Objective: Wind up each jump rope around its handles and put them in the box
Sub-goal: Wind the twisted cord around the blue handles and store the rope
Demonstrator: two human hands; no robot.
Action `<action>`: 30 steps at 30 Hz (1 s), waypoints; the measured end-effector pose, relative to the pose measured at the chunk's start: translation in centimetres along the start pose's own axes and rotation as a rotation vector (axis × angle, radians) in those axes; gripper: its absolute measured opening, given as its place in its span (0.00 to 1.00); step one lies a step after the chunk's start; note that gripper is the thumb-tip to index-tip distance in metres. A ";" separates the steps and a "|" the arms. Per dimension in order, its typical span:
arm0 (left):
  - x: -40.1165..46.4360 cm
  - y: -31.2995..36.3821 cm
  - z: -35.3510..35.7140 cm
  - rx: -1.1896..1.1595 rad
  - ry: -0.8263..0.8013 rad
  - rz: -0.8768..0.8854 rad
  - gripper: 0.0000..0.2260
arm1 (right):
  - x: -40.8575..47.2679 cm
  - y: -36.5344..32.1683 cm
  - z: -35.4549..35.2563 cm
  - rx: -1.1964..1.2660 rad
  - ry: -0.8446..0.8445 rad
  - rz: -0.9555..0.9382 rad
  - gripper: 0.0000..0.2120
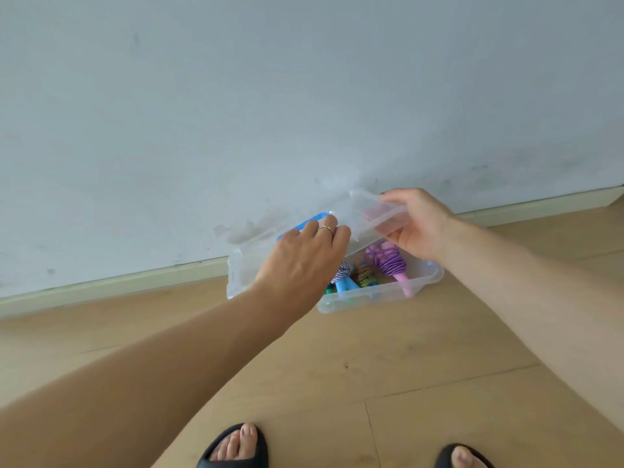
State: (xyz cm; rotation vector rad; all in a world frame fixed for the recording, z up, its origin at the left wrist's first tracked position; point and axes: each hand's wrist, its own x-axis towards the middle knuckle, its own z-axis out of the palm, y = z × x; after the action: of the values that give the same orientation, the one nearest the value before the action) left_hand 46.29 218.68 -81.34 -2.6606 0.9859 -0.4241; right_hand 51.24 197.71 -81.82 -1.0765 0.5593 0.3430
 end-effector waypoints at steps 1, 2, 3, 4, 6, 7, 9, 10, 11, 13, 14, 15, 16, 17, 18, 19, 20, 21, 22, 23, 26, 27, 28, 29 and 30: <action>0.6 0.6 0.6 0.005 -0.009 0.044 0.19 | 0.2 -0.3 -1.9 -0.010 0.048 -0.016 0.10; 1.2 1.1 1.5 -0.009 -0.039 0.069 0.20 | 0.4 -0.4 -3.8 -0.001 0.095 -0.021 0.10; 1.8 1.6 2.2 -0.046 -0.089 0.066 0.20 | 0.8 -0.3 -5.6 0.024 0.143 -0.018 0.11; 2.1 1.8 3.0 -0.095 -0.153 0.044 0.20 | 1.1 0.0 -7.2 0.047 0.182 -0.015 0.11; 2.6 1.9 5.0 -0.246 -0.230 -0.054 0.28 | 1.9 1.0 -9.8 0.059 0.242 -0.029 0.09; 2.8 1.9 5.8 -0.355 -0.238 -0.143 0.32 | 2.3 1.5 -10.8 0.042 0.275 -0.051 0.07; 2.8 1.5 7.7 -0.610 -0.230 -0.428 0.33 | 3.5 2.8 -12.1 -0.049 0.365 -0.106 0.07; 2.8 1.4 8.6 -0.711 -0.248 -0.588 0.32 | 4.1 3.5 -12.4 -0.118 0.409 -0.127 0.07; 2.7 1.3 9.6 -0.789 -0.299 -0.729 0.32 | 4.8 4.3 -12.6 -0.234 0.467 -0.165 0.07; 2.2 1.5 11.2 -0.889 -0.441 -0.905 0.30 | 6.2 6.0 -13.0 -0.624 0.607 -0.299 0.11; 1.9 1.7 11.8 -0.912 -0.496 -0.934 0.29 | 6.7 6.9 -13.0 -0.810 0.638 -0.373 0.13; 1.7 2.0 12.3 -0.913 -0.529 -0.930 0.28 | 7.0 7.6 -12.9 -0.931 0.653 -0.433 0.14; 1.5 2.2 12.7 -0.900 -0.539 -0.915 0.27 | 7.2 8.0 -12.9 -0.999 0.670 -0.461 0.13; 1.4 2.2 13.0 -0.886 -0.529 -0.909 0.26 | 7.3 8.3 -12.7 -1.026 0.700 -0.469 0.12; 1.5 2.1 13.3 -0.883 -0.510 -0.917 0.25 | 7.6 8.5 -12.7 -1.040 0.727 -0.455 0.13; 1.7 2.0 13.4 -0.892 -0.500 -0.932 0.24 | 7.8 8.7 -12.6 -1.026 0.739 -0.418 0.14; 1.9 2.0 13.5 -0.902 -0.496 -0.946 0.24 | 8.0 8.7 -12.5 -0.999 0.733 -0.380 0.14; 2.0 1.9 13.7 -0.909 -0.499 -0.958 0.23 | 8.0 8.7 -12.3 -0.974 0.715 -0.352 0.14; 2.0 2.0 13.9 -0.912 -0.501 -0.968 0.23 | 8.1 8.7 -12.1 -0.975 0.699 -0.348 0.14; 2.0 2.1 14.1 -0.918 -0.500 -0.983 0.22 | 8.0 8.7 -12.1 -0.989 0.688 -0.361 0.13; 2.2 2.2 14.1 -0.980 -0.501 -1.026 0.17 | 7.6 8.5 -12.4 -1.011 0.671 -0.370 0.13; 2.2 2.2 14.0 -1.016 -0.498 -1.043 0.16 | 7.5 8.5 -12.7 -1.011 0.665 -0.343 0.12; 2.3 2.2 14.0 -1.045 -0.487 -1.060 0.14 | 7.4 8.5 -12.9 -1.021 0.656 -0.320 0.11; 2.2 2.3 14.1 -1.061 -0.475 -1.071 0.13 | 7.3 8.5 -13.1 -1.039 0.646 -0.306 0.10; 2.2 2.3 14.2 -1.068 -0.464 -1.080 0.13 | 7.2 8.6 -13.3 -1.054 0.640 -0.301 0.09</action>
State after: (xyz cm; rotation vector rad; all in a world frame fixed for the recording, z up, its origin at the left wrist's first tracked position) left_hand 51.66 217.65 -94.79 -3.7092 -0.6760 0.7632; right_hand 49.15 189.56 -97.08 -2.3024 0.7846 -0.0166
